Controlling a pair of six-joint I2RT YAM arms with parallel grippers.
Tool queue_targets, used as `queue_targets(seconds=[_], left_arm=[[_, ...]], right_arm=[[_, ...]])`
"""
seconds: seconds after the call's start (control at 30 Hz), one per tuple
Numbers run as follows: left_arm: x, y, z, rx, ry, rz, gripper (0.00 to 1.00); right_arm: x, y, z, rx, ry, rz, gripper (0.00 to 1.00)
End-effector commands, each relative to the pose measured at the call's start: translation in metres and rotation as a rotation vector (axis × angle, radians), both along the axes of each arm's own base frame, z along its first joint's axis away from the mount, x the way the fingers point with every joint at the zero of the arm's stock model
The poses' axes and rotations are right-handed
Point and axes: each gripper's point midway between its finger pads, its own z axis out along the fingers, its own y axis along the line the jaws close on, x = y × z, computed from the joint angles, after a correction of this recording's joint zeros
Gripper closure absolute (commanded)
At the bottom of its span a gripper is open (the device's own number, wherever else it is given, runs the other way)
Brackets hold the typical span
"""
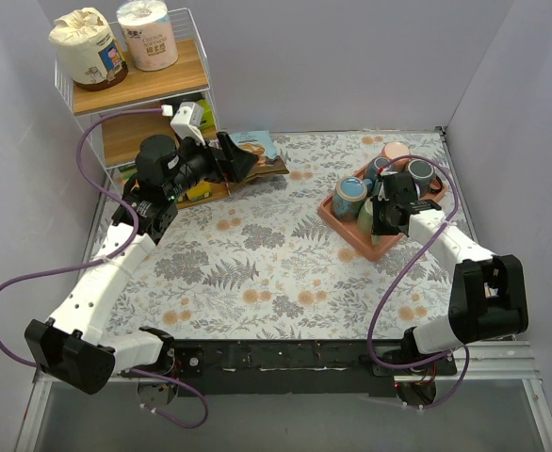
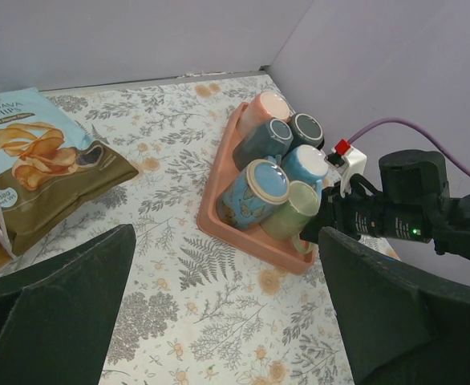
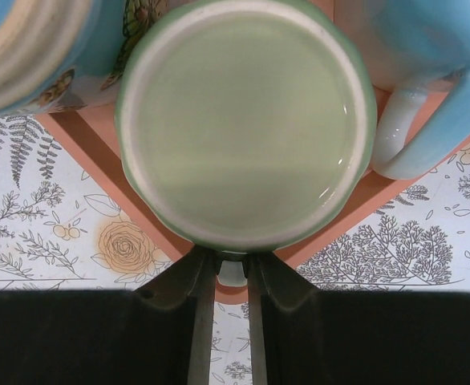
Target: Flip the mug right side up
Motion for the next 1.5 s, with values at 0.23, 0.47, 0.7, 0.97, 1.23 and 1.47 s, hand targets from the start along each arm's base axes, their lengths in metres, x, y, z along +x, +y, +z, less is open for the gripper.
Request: queue_targets(seconds=[0.23,0.47,0.7,0.97,1.23,1.47], left_arm=[[-0.027,-0.011,-0.012,-0.037,0.032,-0.112,0.02],[-0.043,-0.03,-0.041,-0.145,0.166,-0.22,0.02],[-0.061,-0.047,-0.055,-0.262,0.261,-0.35,0.02],[-0.072,-0.064,-0.051,-0.383,0.314,-0.451,0.02],[-0.082,-0.091,-0.032,-0.525,0.322,-0.59,0.02],[-0.095,-0.133,-0.036,-0.587,0.398,-0.69,0.08]], right_arm=[[0.0,0.009,0.036,0.043,-0.092,0.059,0.99],[-0.001,0.037,0.096,0.21,-0.192,0.117,0.99],[-0.016,0.066,0.149,0.429,-0.254,0.134,0.99],[-0.027,0.113,0.217,0.867,-0.395,0.189,0.99],[-0.026,0.127,0.267,1.022,-0.486,0.227,0.99],[-0.033,0.144,0.291,1.13,-0.52,0.284,0.99]])
